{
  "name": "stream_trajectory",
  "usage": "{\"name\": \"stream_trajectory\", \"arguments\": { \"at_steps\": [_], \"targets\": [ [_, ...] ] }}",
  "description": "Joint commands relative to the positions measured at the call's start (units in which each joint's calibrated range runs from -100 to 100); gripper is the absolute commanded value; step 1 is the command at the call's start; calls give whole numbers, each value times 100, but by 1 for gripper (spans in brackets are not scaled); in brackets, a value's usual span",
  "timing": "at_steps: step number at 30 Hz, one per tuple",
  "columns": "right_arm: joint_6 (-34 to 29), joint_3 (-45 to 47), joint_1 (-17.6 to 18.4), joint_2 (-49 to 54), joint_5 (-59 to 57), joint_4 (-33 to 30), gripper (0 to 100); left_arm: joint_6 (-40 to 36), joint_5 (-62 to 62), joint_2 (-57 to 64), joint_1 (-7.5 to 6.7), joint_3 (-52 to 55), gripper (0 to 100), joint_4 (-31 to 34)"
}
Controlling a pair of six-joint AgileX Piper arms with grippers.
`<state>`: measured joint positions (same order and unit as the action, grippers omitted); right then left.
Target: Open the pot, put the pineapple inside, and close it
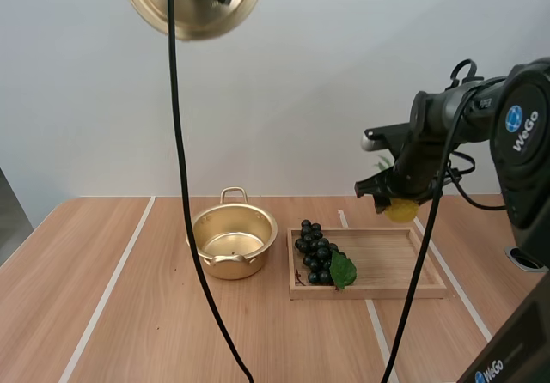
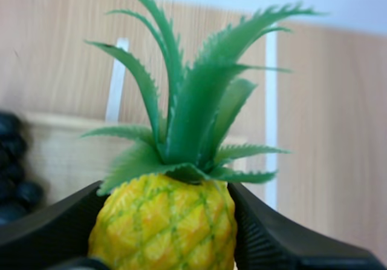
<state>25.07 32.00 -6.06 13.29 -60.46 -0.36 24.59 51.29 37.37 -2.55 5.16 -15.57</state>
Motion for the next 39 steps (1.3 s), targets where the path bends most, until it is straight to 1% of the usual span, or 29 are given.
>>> {"name": "stream_trajectory", "arguments": {
  "at_steps": [1,3,6,9,15,16,18,21,23,30,33,39],
  "targets": [
    [-12,-410,-15,284,-45,91,0,-40,-479,68,-7,-464,0,-39],
    [9,-735,-15,416,-119,180,0,-40,-479,68,-7,-758,0,-39],
    [265,-1253,-15,555,-432,481,0,-40,-616,68,-7,-1081,0,-39],
    [498,-1868,-15,606,-968,1081,0,-24,-1029,68,-7,-1377,0,-39],
    [1155,-2753,11,617,-1886,2584,0,12,-1078,68,-7,-1981,0,0],
    [1280,-2845,47,617,-1978,2781,0,12,-1078,68,-7,-2053,0,29],
    [1457,-2961,169,617,-2116,2982,0,123,-1078,68,-7,-2171,0,111],
    [1506,-2962,479,617,-2219,3007,0,439,-1078,68,-7,-2276,0,164],
    [1554,-2962,727,549,-2374,3007,0,521,-998,68,-7,-2358,0,167],
    [1555,-2962,1500,121,-2853,3007,0,521,-720,68,-7,-2501,0,167],
    [1555,-2962,1705,-212,-2980,2752,0,521,-385,68,-7,-2501,0,167],
    [1546,-2962,1878,-880,-3744,2707,0,521,-152,68,-7,-2501,0,167]
  ]
}}
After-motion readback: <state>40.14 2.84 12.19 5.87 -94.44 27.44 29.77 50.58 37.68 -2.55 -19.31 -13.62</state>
